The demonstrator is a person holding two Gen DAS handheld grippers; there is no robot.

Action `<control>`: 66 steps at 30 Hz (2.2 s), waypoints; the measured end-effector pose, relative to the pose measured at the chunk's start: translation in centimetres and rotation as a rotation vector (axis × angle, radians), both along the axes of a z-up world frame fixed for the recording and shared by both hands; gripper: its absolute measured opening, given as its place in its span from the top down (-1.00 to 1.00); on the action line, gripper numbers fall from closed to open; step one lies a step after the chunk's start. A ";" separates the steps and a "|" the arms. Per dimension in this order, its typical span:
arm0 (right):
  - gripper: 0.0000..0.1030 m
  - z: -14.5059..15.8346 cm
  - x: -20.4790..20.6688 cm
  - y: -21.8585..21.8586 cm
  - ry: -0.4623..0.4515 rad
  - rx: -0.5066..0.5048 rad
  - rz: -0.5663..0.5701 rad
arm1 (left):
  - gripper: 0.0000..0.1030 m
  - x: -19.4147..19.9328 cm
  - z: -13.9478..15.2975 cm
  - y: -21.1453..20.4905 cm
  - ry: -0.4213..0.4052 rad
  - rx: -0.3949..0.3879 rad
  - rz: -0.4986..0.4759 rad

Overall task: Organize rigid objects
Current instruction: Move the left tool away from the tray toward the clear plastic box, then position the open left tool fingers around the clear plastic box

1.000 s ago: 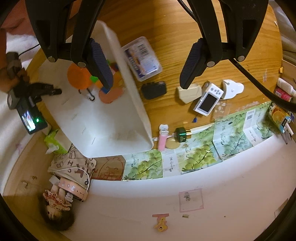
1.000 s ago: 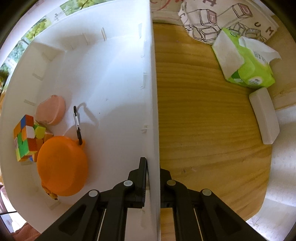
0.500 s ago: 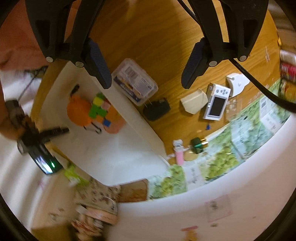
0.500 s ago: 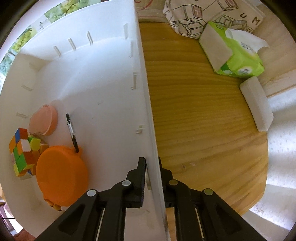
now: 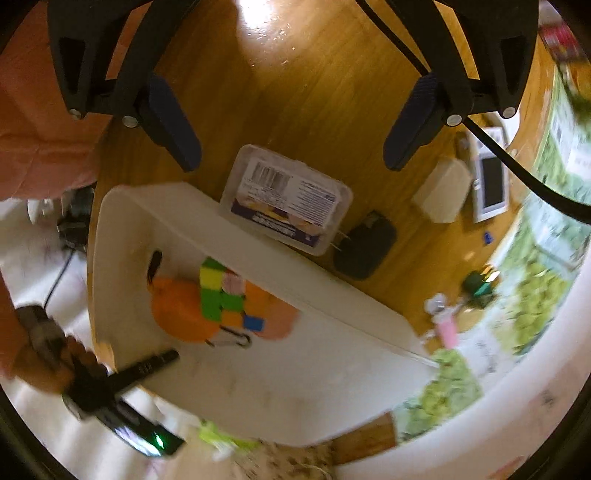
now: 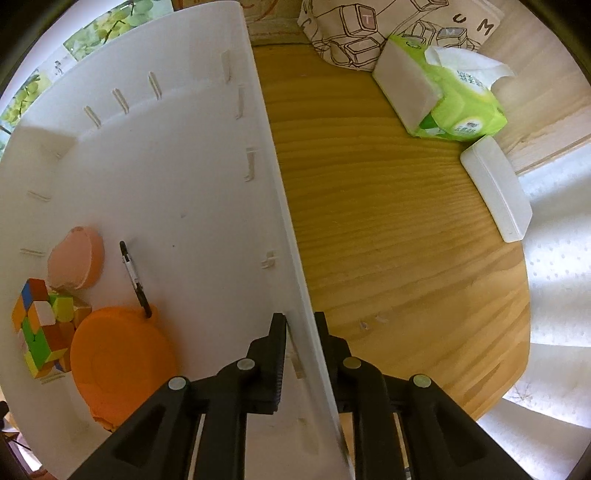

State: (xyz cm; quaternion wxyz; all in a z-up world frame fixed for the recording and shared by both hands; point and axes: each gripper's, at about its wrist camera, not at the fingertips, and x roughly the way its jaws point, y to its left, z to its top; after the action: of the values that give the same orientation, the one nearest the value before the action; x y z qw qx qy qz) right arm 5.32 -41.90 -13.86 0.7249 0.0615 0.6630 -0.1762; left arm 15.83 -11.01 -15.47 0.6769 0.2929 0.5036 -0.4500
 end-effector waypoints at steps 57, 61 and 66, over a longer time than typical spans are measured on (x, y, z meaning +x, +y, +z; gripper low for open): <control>0.75 -1.3 0.9 2.3 0.052 -0.007 0.113 | -0.27 -3.4 -5.3 0.8 -0.089 0.044 -0.142; 0.75 -1.4 0.8 2.4 0.051 -0.005 0.135 | -0.25 -4.7 -5.1 0.9 -0.093 0.042 -0.110; 0.75 -1.5 0.7 2.5 0.052 0.000 0.158 | -0.23 -5.7 -4.9 1.2 -0.103 0.041 -0.038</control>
State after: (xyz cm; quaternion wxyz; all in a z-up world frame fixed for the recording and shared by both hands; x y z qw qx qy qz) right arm 6.03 -39.44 -15.31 0.7191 0.0043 0.6844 -0.1202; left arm 10.10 -9.76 -20.34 0.6871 0.3389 0.4715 -0.4368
